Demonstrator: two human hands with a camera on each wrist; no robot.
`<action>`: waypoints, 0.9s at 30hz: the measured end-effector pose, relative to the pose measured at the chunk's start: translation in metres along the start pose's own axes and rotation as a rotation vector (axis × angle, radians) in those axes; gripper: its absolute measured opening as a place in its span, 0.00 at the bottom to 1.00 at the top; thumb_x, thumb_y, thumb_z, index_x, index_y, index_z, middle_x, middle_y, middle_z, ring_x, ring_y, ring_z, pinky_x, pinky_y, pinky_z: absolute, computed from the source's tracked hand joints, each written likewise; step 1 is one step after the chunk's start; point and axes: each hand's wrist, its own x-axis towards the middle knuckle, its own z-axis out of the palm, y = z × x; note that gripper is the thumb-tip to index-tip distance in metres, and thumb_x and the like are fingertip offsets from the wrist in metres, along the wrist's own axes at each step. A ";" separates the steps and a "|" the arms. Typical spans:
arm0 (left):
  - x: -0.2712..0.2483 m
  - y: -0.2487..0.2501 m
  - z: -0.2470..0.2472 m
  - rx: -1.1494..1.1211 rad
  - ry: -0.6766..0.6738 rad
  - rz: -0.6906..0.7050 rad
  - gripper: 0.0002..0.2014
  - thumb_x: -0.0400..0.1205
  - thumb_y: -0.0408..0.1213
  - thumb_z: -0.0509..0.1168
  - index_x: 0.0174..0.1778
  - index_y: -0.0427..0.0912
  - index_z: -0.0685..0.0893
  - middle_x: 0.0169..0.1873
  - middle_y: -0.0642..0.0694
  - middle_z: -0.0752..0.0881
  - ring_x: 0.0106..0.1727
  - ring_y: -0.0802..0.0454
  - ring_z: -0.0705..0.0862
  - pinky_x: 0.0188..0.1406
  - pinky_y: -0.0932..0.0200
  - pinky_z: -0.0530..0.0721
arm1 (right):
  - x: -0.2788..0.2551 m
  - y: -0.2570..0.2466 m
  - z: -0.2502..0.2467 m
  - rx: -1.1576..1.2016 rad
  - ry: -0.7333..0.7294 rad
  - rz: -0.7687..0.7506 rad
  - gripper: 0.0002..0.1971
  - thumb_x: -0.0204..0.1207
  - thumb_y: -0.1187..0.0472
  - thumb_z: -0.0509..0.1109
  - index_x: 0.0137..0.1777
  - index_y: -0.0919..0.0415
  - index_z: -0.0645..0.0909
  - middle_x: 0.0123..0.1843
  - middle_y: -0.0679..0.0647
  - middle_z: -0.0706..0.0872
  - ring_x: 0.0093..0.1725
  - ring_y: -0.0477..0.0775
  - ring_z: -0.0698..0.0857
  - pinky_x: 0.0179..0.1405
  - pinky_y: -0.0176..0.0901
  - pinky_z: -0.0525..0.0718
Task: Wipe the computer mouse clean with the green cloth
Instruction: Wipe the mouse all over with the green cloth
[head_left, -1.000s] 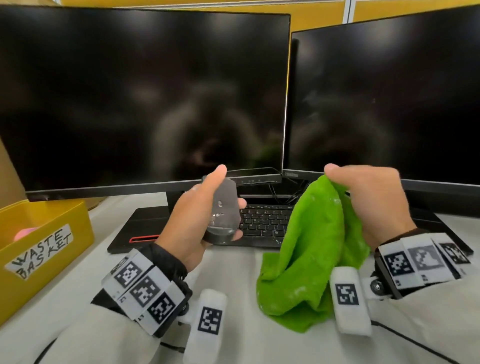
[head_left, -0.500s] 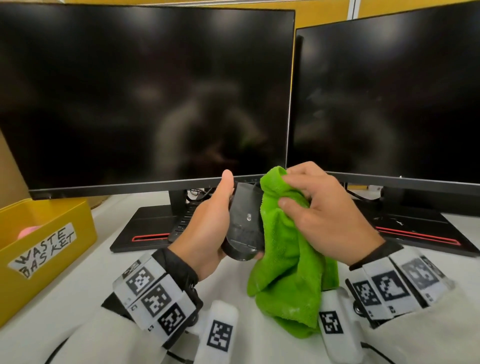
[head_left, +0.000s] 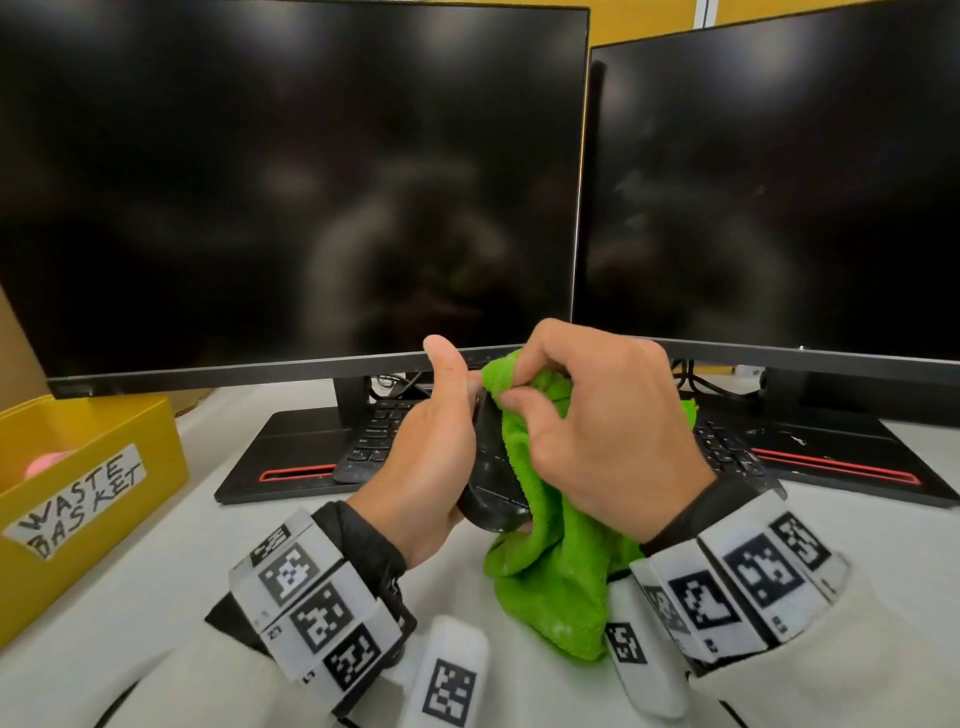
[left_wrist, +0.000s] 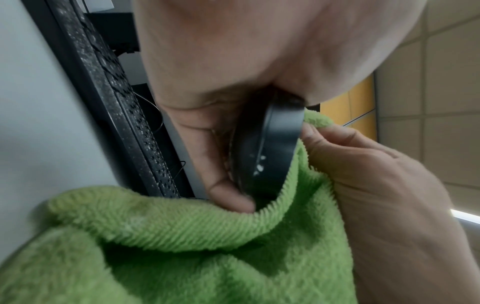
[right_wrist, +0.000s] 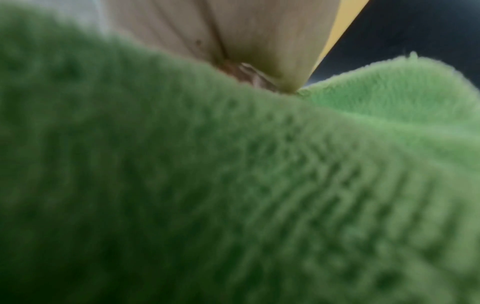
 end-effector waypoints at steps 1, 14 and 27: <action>0.000 0.001 -0.001 0.000 0.017 0.004 0.44 0.83 0.75 0.41 0.50 0.43 0.93 0.53 0.31 0.94 0.57 0.34 0.94 0.61 0.33 0.92 | 0.000 -0.003 0.000 0.026 -0.025 0.023 0.16 0.69 0.62 0.80 0.44 0.52 0.73 0.30 0.42 0.78 0.31 0.41 0.79 0.31 0.32 0.75; 0.017 0.012 0.017 0.071 0.106 0.094 0.43 0.83 0.76 0.37 0.45 0.53 0.94 0.43 0.42 0.95 0.50 0.42 0.93 0.50 0.46 0.91 | 0.019 0.022 0.005 0.022 -0.019 0.020 0.05 0.70 0.60 0.78 0.43 0.51 0.93 0.39 0.46 0.91 0.40 0.49 0.89 0.48 0.46 0.88; 0.030 0.005 0.017 -0.012 0.111 0.099 0.43 0.85 0.75 0.38 0.43 0.55 0.96 0.50 0.41 0.96 0.58 0.37 0.94 0.66 0.35 0.89 | 0.009 0.020 0.006 0.164 -0.138 -0.041 0.04 0.67 0.63 0.81 0.39 0.53 0.93 0.35 0.44 0.87 0.36 0.45 0.87 0.40 0.36 0.83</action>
